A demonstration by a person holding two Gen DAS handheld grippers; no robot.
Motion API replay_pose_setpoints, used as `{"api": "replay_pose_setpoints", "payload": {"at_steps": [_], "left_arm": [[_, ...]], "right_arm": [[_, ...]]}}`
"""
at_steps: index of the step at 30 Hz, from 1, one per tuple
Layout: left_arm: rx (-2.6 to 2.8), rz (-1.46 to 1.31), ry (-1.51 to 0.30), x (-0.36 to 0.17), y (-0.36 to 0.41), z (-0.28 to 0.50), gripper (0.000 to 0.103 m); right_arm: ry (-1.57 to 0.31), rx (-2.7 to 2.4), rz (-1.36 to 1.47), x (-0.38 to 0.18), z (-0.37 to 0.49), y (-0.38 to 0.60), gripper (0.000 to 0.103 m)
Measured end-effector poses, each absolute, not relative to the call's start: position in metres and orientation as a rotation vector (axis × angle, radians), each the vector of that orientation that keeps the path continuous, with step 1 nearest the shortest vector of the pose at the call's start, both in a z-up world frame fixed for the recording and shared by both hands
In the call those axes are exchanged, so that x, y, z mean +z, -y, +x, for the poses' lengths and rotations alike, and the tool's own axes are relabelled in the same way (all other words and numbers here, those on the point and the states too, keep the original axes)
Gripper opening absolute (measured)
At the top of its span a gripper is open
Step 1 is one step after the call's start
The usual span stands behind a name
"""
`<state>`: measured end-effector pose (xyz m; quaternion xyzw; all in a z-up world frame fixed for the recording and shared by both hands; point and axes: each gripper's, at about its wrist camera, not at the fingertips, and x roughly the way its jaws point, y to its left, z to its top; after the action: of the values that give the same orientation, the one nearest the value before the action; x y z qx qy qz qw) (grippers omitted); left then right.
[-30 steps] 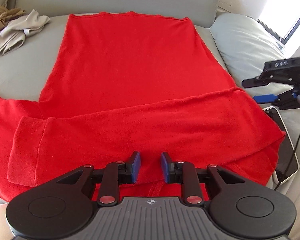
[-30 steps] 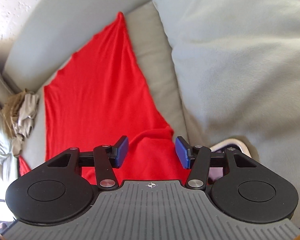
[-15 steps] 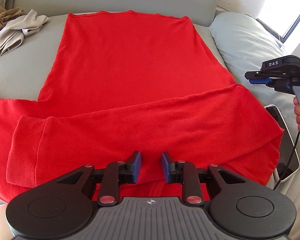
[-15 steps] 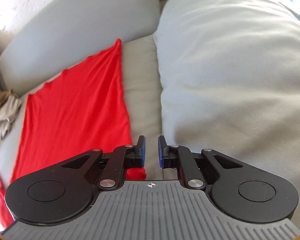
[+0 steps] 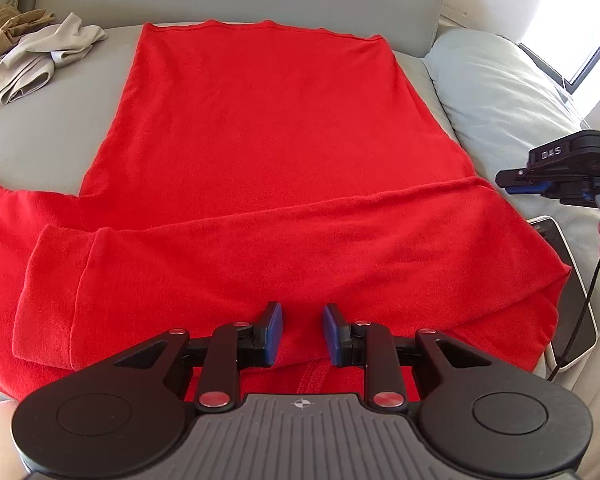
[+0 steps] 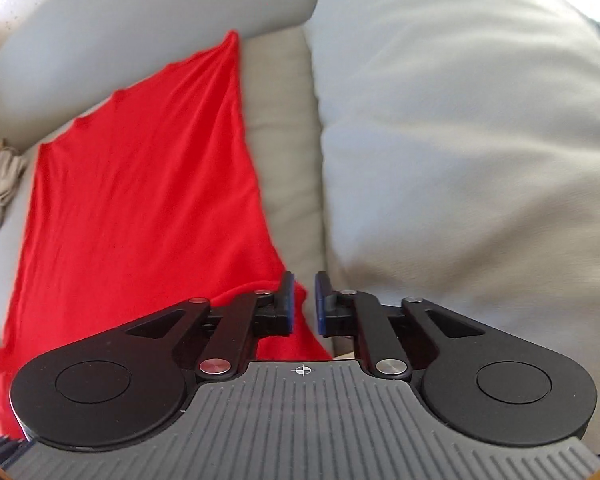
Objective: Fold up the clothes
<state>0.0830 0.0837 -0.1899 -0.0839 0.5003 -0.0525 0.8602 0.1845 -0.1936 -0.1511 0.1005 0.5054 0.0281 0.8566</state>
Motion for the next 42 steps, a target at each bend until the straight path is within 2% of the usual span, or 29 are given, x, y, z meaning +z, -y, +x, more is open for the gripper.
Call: {"api": "replay_pose_setpoints", "payload": {"at_steps": [1,3,5,8,11,12,15,17,21,24,25,29,31,32,35,42], "left_arm": [[-0.106,-0.184,-1.037,-0.186,-0.083,0.08,0.02],[-0.107,-0.198,-1.005,-0.18,-0.083,0.074,0.019],[-0.087,-0.184,-1.01,-0.18,-0.083,0.07,0.02],[-0.036,-0.173,-1.06,-0.183,-0.09,0.064,0.019],[-0.031,-0.292,-1.025,-0.168,-0.12,0.045,0.02],[-0.022,-0.344,-0.995,-0.161,-0.136,0.037,0.023],[0.063,-0.511,-0.885,-0.144,-0.195,0.01,0.037],[0.163,-0.63,-0.799,-0.138,-0.244,-0.007,0.044],[0.374,-0.86,-0.637,-0.147,-0.341,-0.032,0.046],[0.484,-1.039,-0.569,-0.172,-0.409,-0.031,0.043],[0.503,-1.083,-0.557,-0.179,-0.429,-0.025,0.039],[0.515,-1.173,-0.55,-0.2,-0.488,0.005,0.037],[0.518,-1.227,-0.536,-0.212,-0.509,0.017,0.026],[0.517,-1.252,-0.528,-0.218,-0.519,0.023,0.025],[0.529,-1.311,-0.518,-0.237,-0.544,0.039,0.012],[0.477,-1.348,-0.527,-0.25,-0.576,0.079,0.013]], "right_arm": [[-1.057,0.099,0.221,-0.145,0.176,0.188,0.013],[-1.068,0.189,0.232,-0.135,0.158,0.173,0.017],[-1.112,0.265,0.218,-0.134,0.138,0.157,0.029],[-1.205,0.316,0.134,-0.143,0.111,0.14,0.029],[-1.275,0.326,0.032,-0.145,0.085,0.133,0.031],[-1.283,0.322,0.031,-0.138,0.079,0.133,0.033],[-1.206,0.374,0.166,-0.098,0.065,0.142,0.047],[-1.108,0.413,0.276,-0.069,0.058,0.146,0.063],[-0.936,0.432,0.422,-0.025,0.053,0.141,0.067],[-0.896,0.443,0.526,-0.007,0.057,0.13,0.072],[-0.903,0.464,0.559,-0.004,0.06,0.122,0.074],[-0.924,0.557,0.547,0.007,0.072,0.065,0.074],[-0.91,0.6,0.52,0.013,0.076,0.035,0.074],[-0.903,0.621,0.509,0.015,0.077,0.02,0.074],[-0.902,0.671,0.482,0.016,0.083,-0.016,0.074],[-0.907,0.681,0.434,0.009,0.095,-0.043,0.074]]}}
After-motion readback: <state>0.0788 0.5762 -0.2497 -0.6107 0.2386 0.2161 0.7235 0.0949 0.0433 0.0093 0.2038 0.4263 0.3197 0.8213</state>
